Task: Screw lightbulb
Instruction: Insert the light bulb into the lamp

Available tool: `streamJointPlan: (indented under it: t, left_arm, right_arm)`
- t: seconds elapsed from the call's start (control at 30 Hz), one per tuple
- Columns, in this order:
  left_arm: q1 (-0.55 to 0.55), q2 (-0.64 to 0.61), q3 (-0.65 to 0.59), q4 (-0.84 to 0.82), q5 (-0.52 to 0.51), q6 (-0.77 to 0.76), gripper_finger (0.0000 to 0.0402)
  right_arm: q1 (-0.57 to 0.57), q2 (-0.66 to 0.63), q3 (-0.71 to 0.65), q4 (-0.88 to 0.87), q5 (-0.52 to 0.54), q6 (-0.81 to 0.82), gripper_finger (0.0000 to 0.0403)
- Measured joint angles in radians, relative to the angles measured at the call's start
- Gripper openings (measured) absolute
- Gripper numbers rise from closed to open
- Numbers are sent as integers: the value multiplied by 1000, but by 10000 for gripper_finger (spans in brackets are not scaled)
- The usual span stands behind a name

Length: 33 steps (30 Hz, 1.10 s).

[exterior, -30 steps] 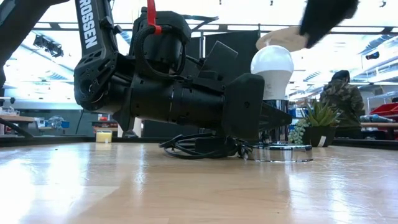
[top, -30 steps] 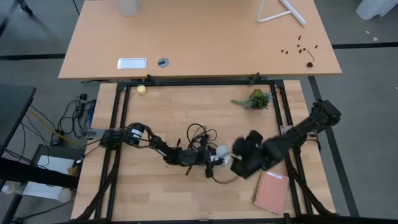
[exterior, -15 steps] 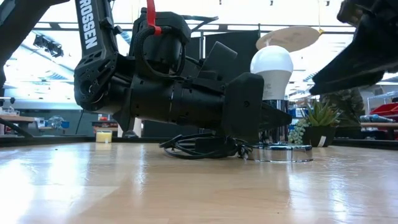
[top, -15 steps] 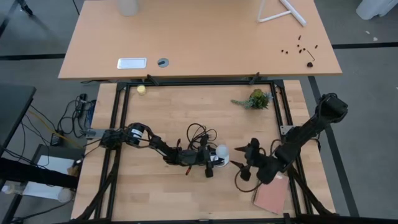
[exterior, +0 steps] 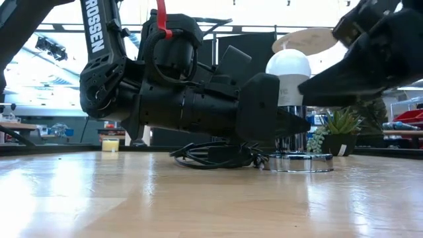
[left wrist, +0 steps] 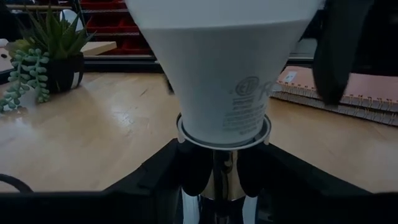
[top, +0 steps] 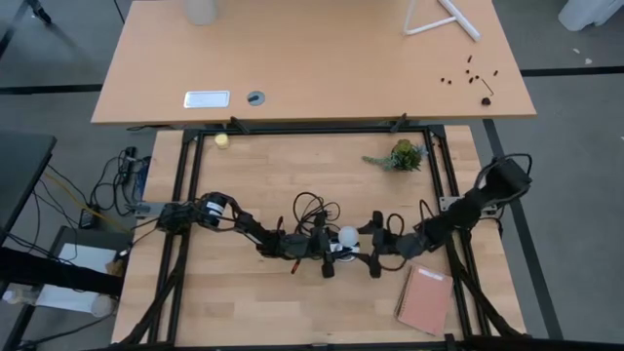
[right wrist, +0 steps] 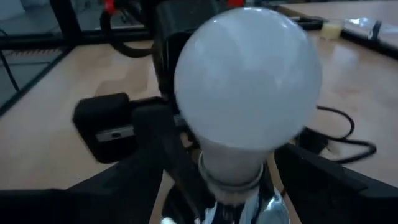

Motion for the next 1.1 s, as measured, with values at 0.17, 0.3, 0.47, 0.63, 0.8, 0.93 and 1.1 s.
streamJointPlan:
  t: [0.17,0.3,0.47,0.63,0.8,0.93,1.1]
  left_arm:
    - [0,0,0,0,1,-2,195]
    - [0,0,0,-1,7,-3,195]
    - [0,0,1,-1,8,-5,195]
    - [0,0,1,-1,8,-6,195]
    - [-1,0,1,-3,-8,-8,195]
    - [-1,0,1,-3,-16,-9,195]
    - [-1,0,1,-1,-20,-18,195]
  right_arm:
    - [-44,75,7,179,-41,-93,315]
    - [-53,101,7,265,-45,-136,313]
    - [-59,105,7,275,-49,-138,301]
    - [-59,105,7,279,-36,-136,289]
    - [-59,105,7,276,-6,-124,290]
    - [-57,105,9,263,32,-101,290]
    - [-50,104,49,179,109,-67,290]
